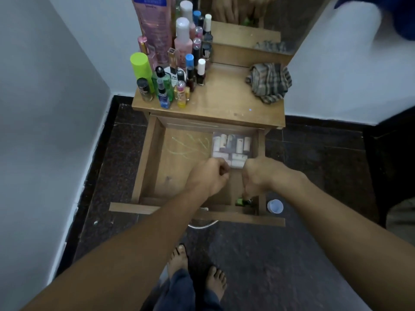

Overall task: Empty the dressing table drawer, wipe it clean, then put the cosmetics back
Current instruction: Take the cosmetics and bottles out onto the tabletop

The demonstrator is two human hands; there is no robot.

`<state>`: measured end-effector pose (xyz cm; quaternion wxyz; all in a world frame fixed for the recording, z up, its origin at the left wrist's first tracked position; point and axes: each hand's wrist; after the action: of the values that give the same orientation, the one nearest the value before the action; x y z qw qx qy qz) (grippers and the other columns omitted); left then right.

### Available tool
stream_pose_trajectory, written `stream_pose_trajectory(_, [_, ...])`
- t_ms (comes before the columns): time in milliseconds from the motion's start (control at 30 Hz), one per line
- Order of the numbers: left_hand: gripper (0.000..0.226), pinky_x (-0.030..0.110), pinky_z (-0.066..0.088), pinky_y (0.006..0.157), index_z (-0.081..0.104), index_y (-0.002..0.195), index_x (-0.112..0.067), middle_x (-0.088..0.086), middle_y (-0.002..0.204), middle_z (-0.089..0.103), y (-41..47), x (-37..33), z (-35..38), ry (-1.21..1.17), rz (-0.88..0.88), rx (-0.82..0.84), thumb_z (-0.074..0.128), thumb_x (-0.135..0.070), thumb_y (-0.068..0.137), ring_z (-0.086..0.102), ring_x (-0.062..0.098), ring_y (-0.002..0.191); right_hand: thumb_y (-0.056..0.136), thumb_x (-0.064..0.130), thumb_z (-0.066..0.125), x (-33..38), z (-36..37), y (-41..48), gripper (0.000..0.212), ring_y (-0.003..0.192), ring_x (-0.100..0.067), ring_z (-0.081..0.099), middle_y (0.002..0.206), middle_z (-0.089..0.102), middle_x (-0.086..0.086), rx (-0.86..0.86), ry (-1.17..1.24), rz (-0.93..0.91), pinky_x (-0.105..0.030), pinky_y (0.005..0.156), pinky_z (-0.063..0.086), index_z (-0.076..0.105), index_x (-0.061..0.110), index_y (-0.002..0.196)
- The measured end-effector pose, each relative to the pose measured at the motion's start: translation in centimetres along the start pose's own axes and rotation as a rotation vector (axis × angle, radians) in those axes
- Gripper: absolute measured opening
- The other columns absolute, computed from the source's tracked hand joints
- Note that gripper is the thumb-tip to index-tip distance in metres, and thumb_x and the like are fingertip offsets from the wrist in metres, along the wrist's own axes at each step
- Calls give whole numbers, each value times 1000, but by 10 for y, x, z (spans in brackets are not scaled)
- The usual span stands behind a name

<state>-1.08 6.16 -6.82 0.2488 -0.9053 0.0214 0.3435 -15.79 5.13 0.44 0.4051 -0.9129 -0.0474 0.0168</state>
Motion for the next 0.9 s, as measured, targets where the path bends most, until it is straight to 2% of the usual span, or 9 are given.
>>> stream_pose_trajectory(133, [19,34,54,90,69,110,-29,-8,105,71,-12,-6,5,60,-42,105,68,-29,91,65,15,98,70,29,86,4,10,-16,28,83,-21,63,89,60,0,37,-7,-13,-33,63,50,62,22,81])
stream_pose_trajectory(233, [23,33,54,90,69,112,-30,-9,107,72,-21,-9,10,81,-37,127,71,-28,89,65,13,99,76,22,82,10,19,-24,25,87,-23,62,90,57,-1,-25,-31,-52,-36,71,54,58,19,82])
stream_pose_trajectory(333, [32,33,54,93,69,121,-29,-9,110,73,-28,-11,10,86,-39,126,71,-25,89,66,14,102,88,20,71,12,28,-28,14,88,-23,60,96,56,-3,-124,-28,-85,-39,81,58,58,19,91])
stream_pose_trajectory(467, [48,30,52,94,64,128,-30,-11,118,68,-34,-11,9,73,20,99,78,-35,82,62,11,106,88,23,69,6,27,-23,16,82,-23,60,98,61,-4,-271,37,-70,-37,74,57,68,17,103])
stream_pose_trajectory(567, [42,29,50,82,68,116,-28,-8,110,66,-33,-12,8,55,101,-87,78,-45,79,62,15,97,79,34,74,3,7,-21,16,72,-20,63,80,64,1,-381,208,-85,-35,64,56,74,20,86])
stream_pose_trajectory(667, [27,28,40,71,70,107,-25,-6,95,62,-30,-18,-3,-17,168,-328,73,-37,83,62,19,90,75,30,74,7,-17,-20,9,70,-15,66,67,69,4,-526,411,-150,-38,66,59,77,22,77])
stream_pose_trajectory(733, [22,30,42,71,70,107,-23,-8,90,57,-24,-24,-15,-63,208,-461,72,-30,86,60,18,87,78,25,73,13,-31,-17,6,65,-11,65,64,69,5,-629,519,-202,-38,65,58,78,22,80])
stream_pose_trajectory(800, [29,33,50,77,69,115,-22,-9,95,59,-15,-27,-29,-144,227,-566,73,-26,87,59,14,89,83,23,73,18,-45,-12,5,67,-12,63,67,68,5,-735,550,-263,-39,68,57,78,22,84])
stream_pose_trajectory(900, [51,32,52,86,57,136,-25,-7,119,60,-4,-29,-45,-232,161,-669,72,-36,90,59,13,104,88,28,75,27,-67,-1,9,74,-15,62,78,69,4,-900,572,-303,-39,74,54,78,20,90])
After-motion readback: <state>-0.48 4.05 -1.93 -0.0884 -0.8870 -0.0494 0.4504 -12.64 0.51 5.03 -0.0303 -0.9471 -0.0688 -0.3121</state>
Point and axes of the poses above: each hand's wrist, its own y-axis towards the middle knuckle, its own z-axis out of the palm, x = y × z
